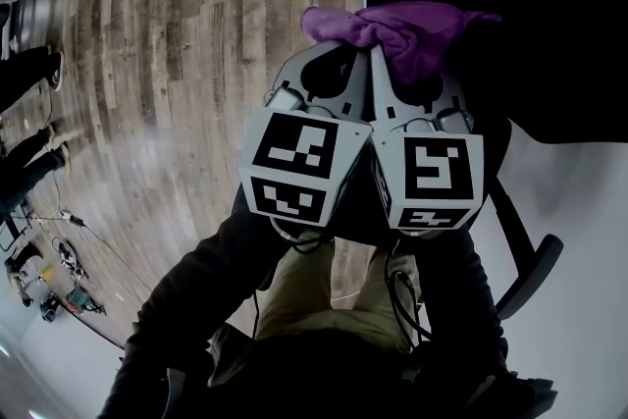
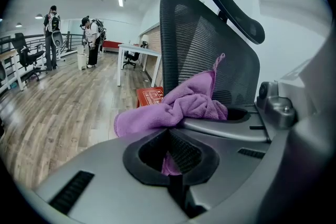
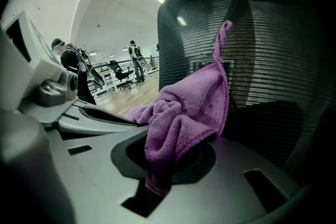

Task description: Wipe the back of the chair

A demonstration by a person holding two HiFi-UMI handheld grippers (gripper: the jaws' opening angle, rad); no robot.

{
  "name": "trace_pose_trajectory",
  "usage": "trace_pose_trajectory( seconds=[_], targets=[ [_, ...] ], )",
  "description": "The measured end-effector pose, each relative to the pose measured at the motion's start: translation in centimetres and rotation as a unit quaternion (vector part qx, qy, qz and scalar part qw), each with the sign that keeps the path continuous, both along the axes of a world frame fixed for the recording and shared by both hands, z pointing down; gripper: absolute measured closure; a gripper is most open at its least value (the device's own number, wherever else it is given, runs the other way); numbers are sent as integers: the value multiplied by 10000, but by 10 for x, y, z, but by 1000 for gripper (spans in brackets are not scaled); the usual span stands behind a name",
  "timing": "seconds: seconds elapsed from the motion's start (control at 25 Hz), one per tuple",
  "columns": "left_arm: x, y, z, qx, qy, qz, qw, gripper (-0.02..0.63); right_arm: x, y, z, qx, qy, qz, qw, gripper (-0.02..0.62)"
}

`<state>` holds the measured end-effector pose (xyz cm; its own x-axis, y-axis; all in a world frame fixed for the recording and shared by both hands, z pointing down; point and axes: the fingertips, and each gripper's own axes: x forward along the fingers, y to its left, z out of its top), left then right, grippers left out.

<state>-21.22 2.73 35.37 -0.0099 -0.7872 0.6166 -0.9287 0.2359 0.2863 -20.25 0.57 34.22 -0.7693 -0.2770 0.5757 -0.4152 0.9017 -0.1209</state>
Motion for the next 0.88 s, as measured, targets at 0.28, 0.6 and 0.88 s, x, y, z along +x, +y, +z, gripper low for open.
trace_pose_trajectory(
  seconds=[0.28,0.6,0.88],
  targets=[
    [19,-12,-2,38,-41,88,9999,611,19,-12,-2,33,-46,90,9999,532],
    [35,-29,-3,50,-90,184,9998,611,36,-29,-3,40,-78,177,9998,532],
    [57,-40,-4,93,-94,299,9995,611,59,-39,-4,88,-70,270,9996,532]
  ],
)
